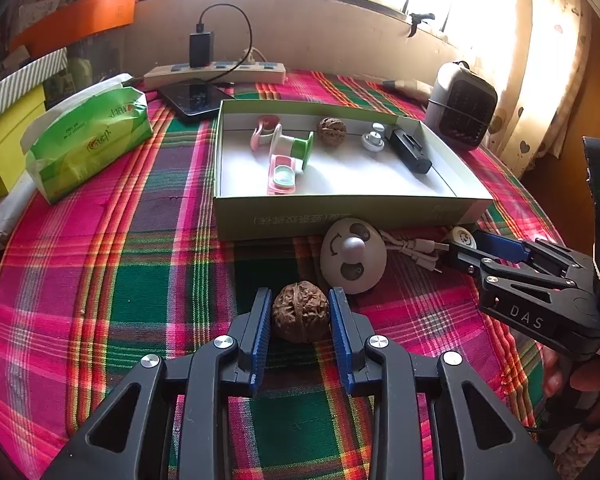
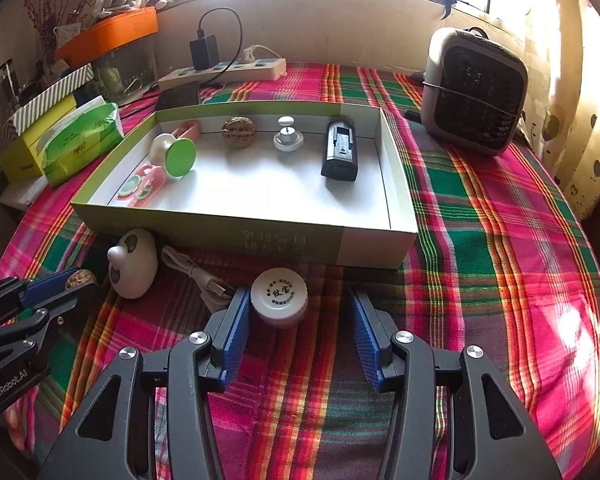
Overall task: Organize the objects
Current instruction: 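Close the right tool around the white round printed container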
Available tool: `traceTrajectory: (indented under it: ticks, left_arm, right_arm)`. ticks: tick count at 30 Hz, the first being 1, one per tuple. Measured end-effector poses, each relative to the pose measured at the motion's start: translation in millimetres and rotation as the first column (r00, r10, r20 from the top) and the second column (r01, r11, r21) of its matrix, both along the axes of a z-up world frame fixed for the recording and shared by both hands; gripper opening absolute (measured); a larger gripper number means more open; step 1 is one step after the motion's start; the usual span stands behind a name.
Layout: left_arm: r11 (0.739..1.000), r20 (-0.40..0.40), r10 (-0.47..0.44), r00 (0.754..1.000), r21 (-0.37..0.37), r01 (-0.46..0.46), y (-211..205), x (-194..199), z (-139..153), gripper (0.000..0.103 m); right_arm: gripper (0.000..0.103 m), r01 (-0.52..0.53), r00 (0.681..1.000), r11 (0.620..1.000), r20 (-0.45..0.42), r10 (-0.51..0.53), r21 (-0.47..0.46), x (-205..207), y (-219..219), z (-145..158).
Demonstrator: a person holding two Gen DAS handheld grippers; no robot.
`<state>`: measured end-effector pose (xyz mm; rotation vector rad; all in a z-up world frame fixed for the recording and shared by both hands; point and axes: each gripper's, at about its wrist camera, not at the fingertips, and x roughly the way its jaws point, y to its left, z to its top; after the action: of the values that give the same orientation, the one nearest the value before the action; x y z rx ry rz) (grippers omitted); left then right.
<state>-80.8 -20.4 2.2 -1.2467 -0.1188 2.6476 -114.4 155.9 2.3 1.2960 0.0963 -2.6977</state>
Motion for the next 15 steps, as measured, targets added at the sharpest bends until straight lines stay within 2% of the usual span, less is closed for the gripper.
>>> traceTrajectory:
  ticks: [12,15]
  left_arm:
    - [1.0,0.0,0.001,1.0,0.001,-0.001,0.2,-0.4,0.4,0.027]
    - [1.0,0.0,0.001,1.0,-0.001,-0.001,0.2,-0.4,0.6,0.027]
  right_arm:
    - [0.049,0.013,1.0,1.0,0.002,-0.013,0.003,-0.9,3.1,-0.5]
    - [0.043,0.023,1.0,1.0,-0.001,-0.023,0.003,-0.9,3.8,-0.6]
